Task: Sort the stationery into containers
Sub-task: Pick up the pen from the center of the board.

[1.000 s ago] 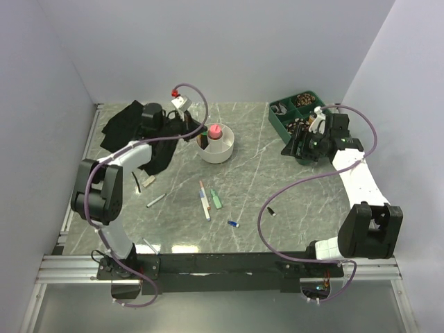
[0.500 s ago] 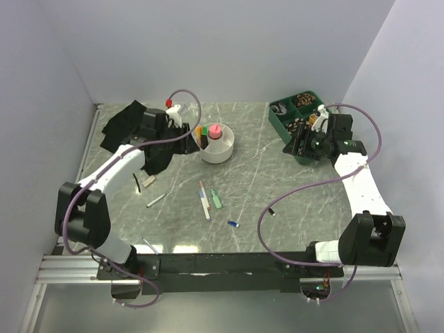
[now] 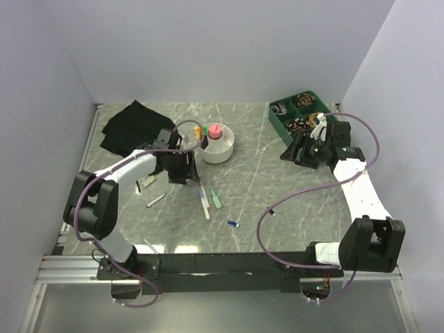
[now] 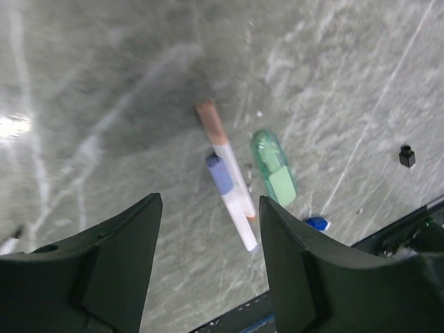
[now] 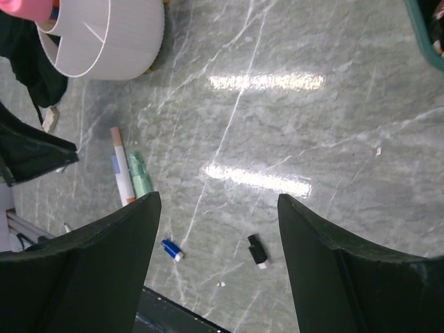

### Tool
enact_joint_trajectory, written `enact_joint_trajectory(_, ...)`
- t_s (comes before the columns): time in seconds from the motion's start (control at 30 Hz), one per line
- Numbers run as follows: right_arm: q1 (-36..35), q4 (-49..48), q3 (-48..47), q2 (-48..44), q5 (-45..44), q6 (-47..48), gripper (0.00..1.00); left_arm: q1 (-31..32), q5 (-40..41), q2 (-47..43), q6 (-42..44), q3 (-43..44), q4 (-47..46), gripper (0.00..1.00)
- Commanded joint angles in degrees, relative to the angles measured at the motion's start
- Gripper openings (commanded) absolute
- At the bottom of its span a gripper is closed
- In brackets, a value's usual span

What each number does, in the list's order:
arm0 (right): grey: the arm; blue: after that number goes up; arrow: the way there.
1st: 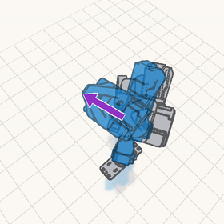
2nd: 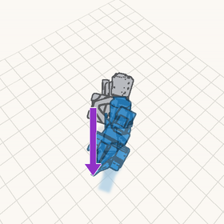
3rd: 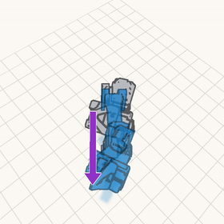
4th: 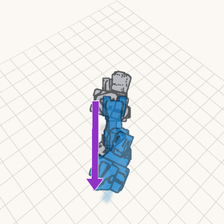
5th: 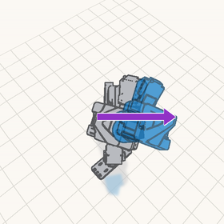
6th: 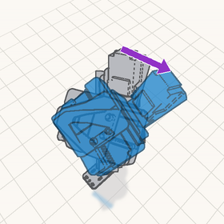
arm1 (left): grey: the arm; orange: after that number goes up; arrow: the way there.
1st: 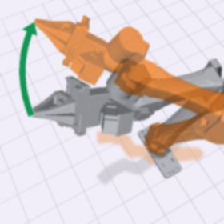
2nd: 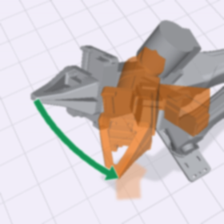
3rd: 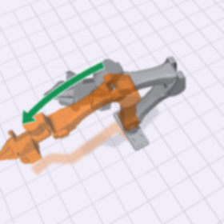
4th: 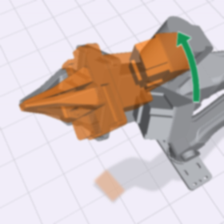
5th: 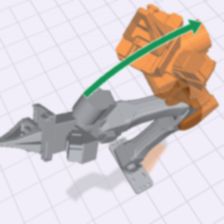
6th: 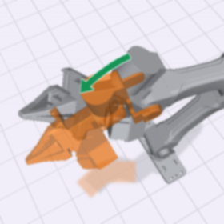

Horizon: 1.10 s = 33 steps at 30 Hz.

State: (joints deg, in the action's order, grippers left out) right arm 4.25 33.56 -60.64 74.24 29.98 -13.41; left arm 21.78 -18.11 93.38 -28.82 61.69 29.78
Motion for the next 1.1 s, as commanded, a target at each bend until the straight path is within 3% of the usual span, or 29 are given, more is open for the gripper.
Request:
enact_joint_trajectory(0.0,-0.38,-1.83,1.75,-3.66,2.19,-2.5,0.76,3.0,-1.14,-0.57,-1.06,-0.34,0.28,0.63)
enact_joint_trajectory(0.3,-0.3,-1.39,3.78,-6.38,2.37,-3.64,0.76,4.5,0.09,2.59,-3.26,-3.5,2.13,0.45)
enact_joint_trajectory(0.83,1.46,-0.78,6.41,-8.76,3.16,-3.64,0.76,6.87,-0.52,8.22,-4.32,0.71,1.6,0.49)
enact_joint_trajectory(1.07,2.16,-0.43,6.06,-8.93,3.42,-3.64,0.76,7.4,3.77,10.68,-4.41,2.64,4.05,0.47)
